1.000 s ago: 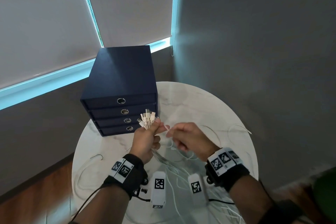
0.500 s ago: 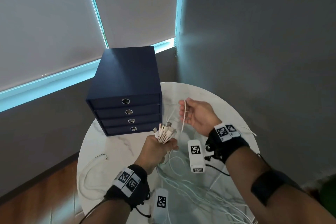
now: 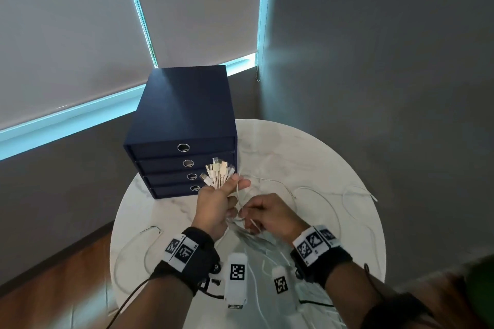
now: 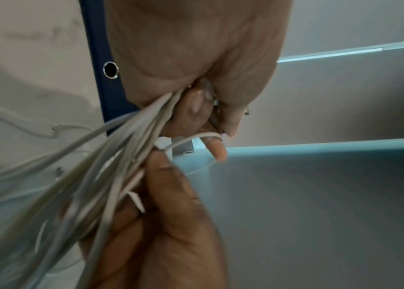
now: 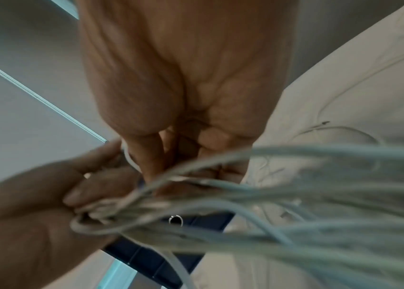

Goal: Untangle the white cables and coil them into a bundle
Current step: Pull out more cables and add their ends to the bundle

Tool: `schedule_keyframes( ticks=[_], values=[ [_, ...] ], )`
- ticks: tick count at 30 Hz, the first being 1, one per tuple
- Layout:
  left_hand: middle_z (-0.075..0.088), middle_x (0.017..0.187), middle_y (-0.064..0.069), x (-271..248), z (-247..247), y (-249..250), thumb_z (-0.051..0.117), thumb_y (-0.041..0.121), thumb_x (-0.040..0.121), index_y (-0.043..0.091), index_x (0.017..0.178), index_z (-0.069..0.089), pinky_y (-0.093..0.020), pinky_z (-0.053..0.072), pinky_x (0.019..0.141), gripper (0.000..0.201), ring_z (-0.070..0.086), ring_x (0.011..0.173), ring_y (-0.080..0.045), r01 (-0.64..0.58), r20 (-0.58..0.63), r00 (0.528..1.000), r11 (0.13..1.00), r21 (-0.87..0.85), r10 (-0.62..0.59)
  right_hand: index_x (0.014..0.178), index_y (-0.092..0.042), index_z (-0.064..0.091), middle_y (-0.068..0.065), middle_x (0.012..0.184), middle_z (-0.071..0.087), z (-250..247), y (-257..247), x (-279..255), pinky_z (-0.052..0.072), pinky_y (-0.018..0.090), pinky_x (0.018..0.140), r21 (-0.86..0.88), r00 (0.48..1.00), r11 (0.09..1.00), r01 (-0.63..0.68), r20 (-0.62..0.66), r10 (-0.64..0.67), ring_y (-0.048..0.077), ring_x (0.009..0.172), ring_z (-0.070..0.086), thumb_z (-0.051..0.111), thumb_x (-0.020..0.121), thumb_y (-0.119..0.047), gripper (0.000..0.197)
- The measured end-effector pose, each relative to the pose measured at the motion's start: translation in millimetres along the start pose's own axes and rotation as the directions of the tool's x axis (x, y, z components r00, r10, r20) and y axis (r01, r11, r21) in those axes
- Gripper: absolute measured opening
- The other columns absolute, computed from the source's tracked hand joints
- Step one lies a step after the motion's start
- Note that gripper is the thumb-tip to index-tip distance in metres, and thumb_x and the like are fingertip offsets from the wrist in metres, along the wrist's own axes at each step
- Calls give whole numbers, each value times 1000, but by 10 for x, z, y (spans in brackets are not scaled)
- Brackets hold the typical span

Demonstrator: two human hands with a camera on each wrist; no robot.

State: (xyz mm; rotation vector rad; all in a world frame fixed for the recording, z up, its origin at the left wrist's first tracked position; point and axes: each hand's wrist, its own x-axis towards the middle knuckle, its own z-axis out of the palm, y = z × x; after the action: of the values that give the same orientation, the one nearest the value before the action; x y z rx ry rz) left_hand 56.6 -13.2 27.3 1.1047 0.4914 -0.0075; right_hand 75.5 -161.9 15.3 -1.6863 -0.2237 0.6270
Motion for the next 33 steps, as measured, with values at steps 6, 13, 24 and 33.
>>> schedule_keyframes(
  ticks=[6, 13, 24, 33],
  values=[
    [60, 59, -6, -14, 58, -78, 69, 11, 92, 8, 77, 64, -18, 23, 36, 16, 28, 36, -8, -75, 17, 997, 988, 137, 73, 89, -12, 73, 6, 80, 69, -99, -129, 65, 45, 21, 55, 125, 991, 991, -51, -118, 66, 12, 63, 63, 55, 84, 5, 25],
    [75, 82, -19, -84, -90, -308, 70, 12, 92, 8, 81, 69, -19, 23, 39, 11, 27, 40, -12, -56, 103, 994, 944, 326, 23, 104, -3, 63, 5, 67, 56, -568, -931, 348, 51, 31, 58, 640, 958, 758, 124, -275, 76, 16, 53, 53, 39, 103, -17, 28],
    [71, 86, -16, 132, -399, -444, 72, 16, 91, 5, 88, 65, -20, 22, 41, 14, 26, 40, -9, 58, -109, 993, 990, 129, -44, 86, -12, 59, -5, 45, 33, -1126, -637, 368, 28, 17, 38, 352, 779, 899, 260, -627, 20, 9, 33, 27, 38, 102, -15, 27],
    [72, 82, -23, 180, -1210, -1157, 83, 40, 77, 0, 82, 70, -47, 55, 71, 43, 66, 72, -35, 280, -567, 823, 900, 334, -45, 80, -19, 64, 1, 57, 36, -1634, 149, 206, 23, 16, 40, 176, 612, 984, 23, -781, 125, 10, 36, 27, 40, 96, -13, 29]
  ],
)
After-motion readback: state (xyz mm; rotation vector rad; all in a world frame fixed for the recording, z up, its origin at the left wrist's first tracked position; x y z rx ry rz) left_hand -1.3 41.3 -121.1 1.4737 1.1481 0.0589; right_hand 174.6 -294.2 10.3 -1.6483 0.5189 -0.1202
